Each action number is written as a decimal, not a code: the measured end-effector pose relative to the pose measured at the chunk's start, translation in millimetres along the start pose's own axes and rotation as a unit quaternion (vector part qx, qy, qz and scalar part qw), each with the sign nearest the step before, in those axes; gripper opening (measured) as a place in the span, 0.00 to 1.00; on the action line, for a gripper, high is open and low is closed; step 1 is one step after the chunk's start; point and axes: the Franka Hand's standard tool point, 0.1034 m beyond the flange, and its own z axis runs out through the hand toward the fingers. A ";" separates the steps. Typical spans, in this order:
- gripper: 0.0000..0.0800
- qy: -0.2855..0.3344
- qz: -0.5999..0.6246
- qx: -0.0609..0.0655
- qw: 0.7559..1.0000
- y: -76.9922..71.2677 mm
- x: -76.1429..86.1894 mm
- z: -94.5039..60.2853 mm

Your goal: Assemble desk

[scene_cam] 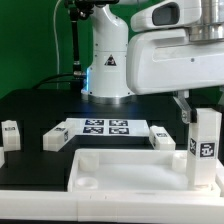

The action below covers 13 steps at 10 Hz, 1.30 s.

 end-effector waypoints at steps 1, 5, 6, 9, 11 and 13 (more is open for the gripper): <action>0.36 0.000 0.038 0.002 0.999 -0.7 -0.3 0.4; 0.36 0.013 0.246 0.011 0.969 -3.3 2.0 1.9; 0.36 0.015 0.297 0.013 0.955 -2.6 2.8 1.8; 0.37 0.014 0.422 0.013 0.907 -3.6 2.6 2.3; 0.37 0.012 0.501 0.019 0.865 -6.1 2.9 2.6; 0.37 0.007 0.559 0.024 0.829 -9.0 2.6 2.7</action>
Offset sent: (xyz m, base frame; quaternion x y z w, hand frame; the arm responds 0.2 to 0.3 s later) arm -0.0066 0.0059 -0.0132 0.0174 0.0002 0.2853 0.9583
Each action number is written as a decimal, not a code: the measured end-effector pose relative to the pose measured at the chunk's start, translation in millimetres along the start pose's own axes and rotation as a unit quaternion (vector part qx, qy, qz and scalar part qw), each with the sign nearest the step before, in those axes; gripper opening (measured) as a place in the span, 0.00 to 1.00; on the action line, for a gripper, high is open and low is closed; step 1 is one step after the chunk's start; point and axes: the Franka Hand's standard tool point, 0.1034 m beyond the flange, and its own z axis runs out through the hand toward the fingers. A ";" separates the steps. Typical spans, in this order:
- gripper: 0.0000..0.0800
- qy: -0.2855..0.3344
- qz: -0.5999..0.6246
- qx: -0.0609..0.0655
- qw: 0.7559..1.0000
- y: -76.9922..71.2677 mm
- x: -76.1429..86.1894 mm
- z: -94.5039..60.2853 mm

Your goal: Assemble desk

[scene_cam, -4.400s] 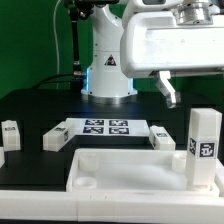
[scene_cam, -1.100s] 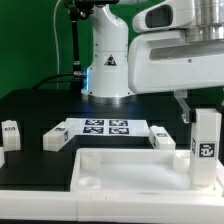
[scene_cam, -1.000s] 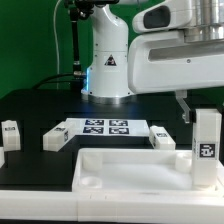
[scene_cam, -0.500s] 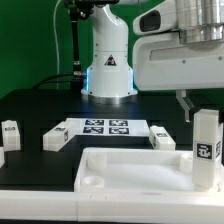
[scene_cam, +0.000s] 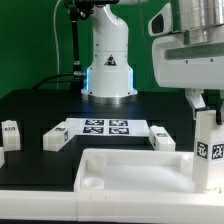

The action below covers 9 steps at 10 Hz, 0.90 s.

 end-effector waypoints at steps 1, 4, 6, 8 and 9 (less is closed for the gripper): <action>0.37 -0.001 0.003 0.000 1.000 -0.1 -0.8 0.0; 0.58 -0.001 -0.050 0.000 0.999 0.2 0.0 0.1; 0.77 -0.001 -0.121 0.001 0.993 0.5 1.3 -0.1; 0.80 -0.001 -0.205 0.001 0.979 0.5 1.3 -0.1; 0.81 -0.001 -0.236 0.001 0.972 0.5 1.4 -0.1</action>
Offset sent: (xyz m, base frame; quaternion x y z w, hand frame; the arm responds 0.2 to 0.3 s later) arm 0.0015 -0.0136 -0.0008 -0.0182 0.0205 -0.1104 0.9935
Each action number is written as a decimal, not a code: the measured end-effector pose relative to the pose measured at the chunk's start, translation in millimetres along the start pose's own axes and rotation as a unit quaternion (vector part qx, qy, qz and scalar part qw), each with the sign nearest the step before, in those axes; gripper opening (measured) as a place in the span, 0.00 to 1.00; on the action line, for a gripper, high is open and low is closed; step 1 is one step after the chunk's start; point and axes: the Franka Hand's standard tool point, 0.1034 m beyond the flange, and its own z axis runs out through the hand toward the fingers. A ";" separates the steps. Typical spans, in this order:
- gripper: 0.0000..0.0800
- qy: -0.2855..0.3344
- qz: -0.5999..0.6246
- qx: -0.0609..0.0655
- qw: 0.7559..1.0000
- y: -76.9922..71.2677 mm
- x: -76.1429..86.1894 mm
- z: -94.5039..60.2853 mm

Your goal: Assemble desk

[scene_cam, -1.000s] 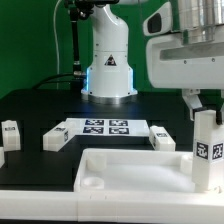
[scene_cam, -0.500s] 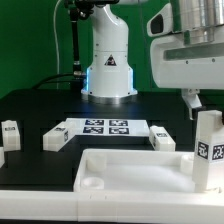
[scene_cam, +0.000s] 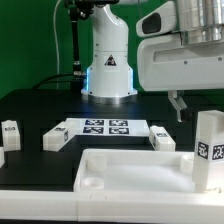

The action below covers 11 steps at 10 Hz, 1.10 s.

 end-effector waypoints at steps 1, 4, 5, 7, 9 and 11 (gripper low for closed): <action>0.81 0.001 -0.050 -0.001 0.999 0.1 0.1 -0.1; 0.81 0.016 -0.216 -0.026 0.976 -3.1 -2.2 0.7; 0.81 0.014 -0.264 -0.027 0.964 -3.6 -2.5 1.4; 0.81 0.012 -0.328 -0.028 0.944 -5.8 -4.1 2.2; 0.81 0.010 -0.410 -0.032 0.911 -4.2 -3.5 4.2; 0.81 0.009 -0.465 -0.034 0.885 -3.7 -3.4 4.9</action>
Offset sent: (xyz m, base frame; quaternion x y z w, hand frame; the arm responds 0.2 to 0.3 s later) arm 0.0063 -0.0033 -0.0004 -0.0660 0.0596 -0.3018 0.9492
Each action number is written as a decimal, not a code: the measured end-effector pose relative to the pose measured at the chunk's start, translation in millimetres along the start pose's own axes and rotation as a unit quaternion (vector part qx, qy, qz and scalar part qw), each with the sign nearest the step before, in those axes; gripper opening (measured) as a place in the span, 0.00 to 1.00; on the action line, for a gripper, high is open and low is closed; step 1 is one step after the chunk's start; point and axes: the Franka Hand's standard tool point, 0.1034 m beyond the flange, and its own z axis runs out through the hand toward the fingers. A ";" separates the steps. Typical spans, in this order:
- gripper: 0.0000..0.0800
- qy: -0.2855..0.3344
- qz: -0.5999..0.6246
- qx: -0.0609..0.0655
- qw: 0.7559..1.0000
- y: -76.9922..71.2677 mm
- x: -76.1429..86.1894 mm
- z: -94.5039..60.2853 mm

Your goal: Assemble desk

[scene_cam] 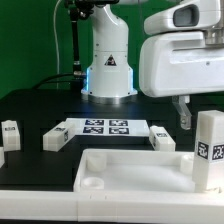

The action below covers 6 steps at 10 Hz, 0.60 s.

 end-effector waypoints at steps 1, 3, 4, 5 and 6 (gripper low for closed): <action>0.66 0.000 -0.012 0.000 1.000 0.4 -0.1 0.0; 0.42 0.000 -0.009 0.000 1.000 0.4 0.0 0.0; 0.36 0.000 -0.008 0.000 1.000 1.7 -0.2 -0.1; 0.36 0.000 -0.005 0.000 1.000 1.9 -0.2 -0.1; 0.36 0.000 0.002 0.000 1.000 2.2 -0.3 -0.1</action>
Offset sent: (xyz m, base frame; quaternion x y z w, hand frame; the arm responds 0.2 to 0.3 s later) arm 0.0000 0.0000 0.0000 0.0000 0.0000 0.0000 1.0000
